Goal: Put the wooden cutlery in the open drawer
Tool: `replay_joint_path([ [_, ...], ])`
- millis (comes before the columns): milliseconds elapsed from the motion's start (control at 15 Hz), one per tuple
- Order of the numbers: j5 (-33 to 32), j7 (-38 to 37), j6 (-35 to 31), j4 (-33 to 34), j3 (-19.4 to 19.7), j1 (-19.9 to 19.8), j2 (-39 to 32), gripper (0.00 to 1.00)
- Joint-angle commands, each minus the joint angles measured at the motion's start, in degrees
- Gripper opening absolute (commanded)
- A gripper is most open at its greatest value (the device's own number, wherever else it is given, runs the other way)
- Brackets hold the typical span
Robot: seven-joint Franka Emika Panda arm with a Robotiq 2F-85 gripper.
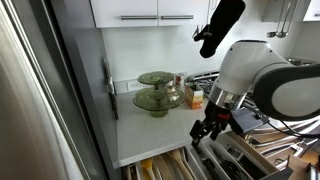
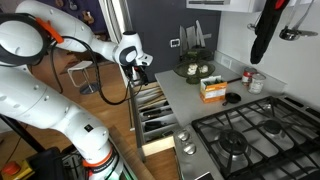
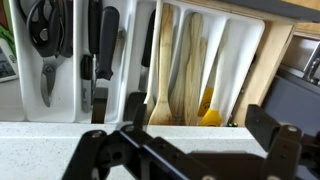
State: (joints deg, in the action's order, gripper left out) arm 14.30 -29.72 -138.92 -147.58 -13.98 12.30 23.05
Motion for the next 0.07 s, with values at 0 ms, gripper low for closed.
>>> replay_joint_path([
  [0, 0.41, 0.07, 0.23, -0.35, -0.87, -0.73, 1.03, 1.0],
])
